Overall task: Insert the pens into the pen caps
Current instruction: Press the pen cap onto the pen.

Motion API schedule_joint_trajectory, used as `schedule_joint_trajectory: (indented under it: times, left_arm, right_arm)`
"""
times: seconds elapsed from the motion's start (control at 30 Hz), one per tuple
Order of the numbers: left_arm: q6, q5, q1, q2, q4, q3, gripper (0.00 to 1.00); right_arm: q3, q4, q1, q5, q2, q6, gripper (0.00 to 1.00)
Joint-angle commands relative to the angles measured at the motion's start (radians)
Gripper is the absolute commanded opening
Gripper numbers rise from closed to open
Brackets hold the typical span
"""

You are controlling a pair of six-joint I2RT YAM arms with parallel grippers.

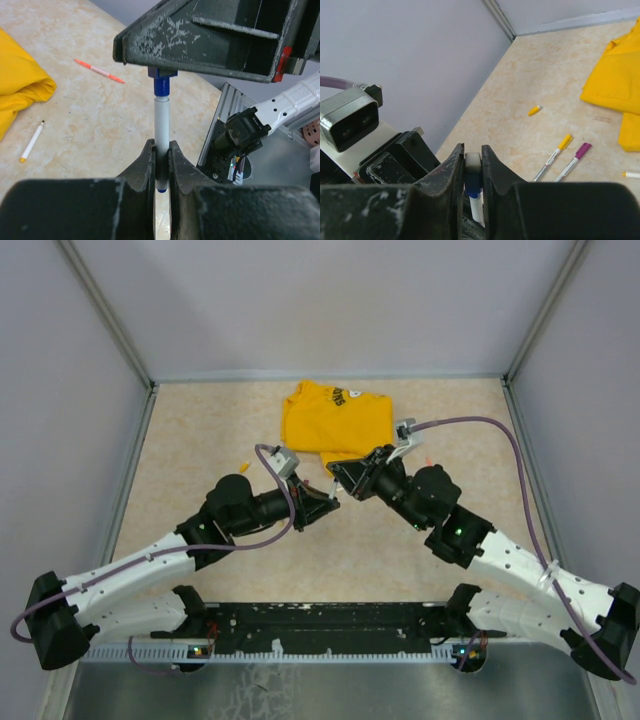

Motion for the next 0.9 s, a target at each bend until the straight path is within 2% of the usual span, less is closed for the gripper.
schedule_joint_trajectory:
  times: [0.0,0.1,0.37,0.87]
  left_arm:
    - [0.015,0.002,-0.001,-0.004,0.009,0.040,0.00]
    - [0.017,-0.011,-0.002,-0.004,0.001,0.044,0.00]
    - [0.003,-0.054,-0.001,0.004,0.038,0.071,0.00]
    - [0.074,-0.048,-0.001,0.060,0.030,0.210,0.00]
  right_arm:
    - [0.018,0.042,-0.001,0.002,-0.022,-0.009,0.10]
    - [0.005,0.055,-0.001,0.002,-0.032,-0.021,0.01]
    - [-0.093,0.171,-0.001,-0.026,-0.077,-0.033,0.00]
    - [-0.039,-0.085,0.000,-0.234,-0.046,-0.091,0.00]
